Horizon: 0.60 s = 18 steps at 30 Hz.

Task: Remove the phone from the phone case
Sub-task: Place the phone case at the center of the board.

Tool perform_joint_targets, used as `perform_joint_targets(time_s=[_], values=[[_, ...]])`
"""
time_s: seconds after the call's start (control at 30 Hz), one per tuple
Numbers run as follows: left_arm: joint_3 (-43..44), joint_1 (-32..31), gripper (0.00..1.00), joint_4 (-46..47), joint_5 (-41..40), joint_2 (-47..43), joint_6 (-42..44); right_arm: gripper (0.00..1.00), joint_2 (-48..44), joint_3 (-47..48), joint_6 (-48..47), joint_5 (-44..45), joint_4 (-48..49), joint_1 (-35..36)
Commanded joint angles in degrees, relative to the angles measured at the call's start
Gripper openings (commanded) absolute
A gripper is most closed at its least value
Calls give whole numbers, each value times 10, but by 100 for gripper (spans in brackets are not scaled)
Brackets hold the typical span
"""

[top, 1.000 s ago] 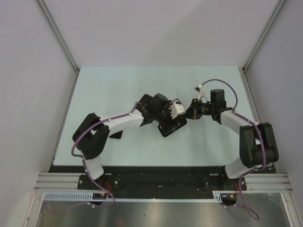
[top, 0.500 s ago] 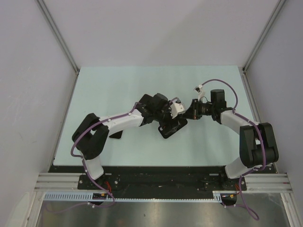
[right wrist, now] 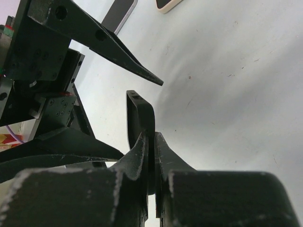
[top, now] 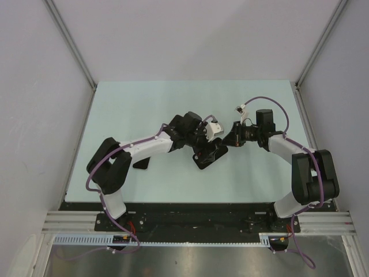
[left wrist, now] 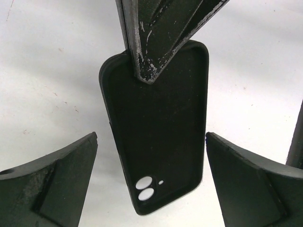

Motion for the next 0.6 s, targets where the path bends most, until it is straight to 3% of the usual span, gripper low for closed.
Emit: perform_joint_targets(time_s=[0.0,0.57], values=[[11,4,100,19,43,-26,-18,0,-4,12,-6,-8,14,4],[19,-29,100,44,-132,8,-3,0,-9,12,60,-21,36,4]])
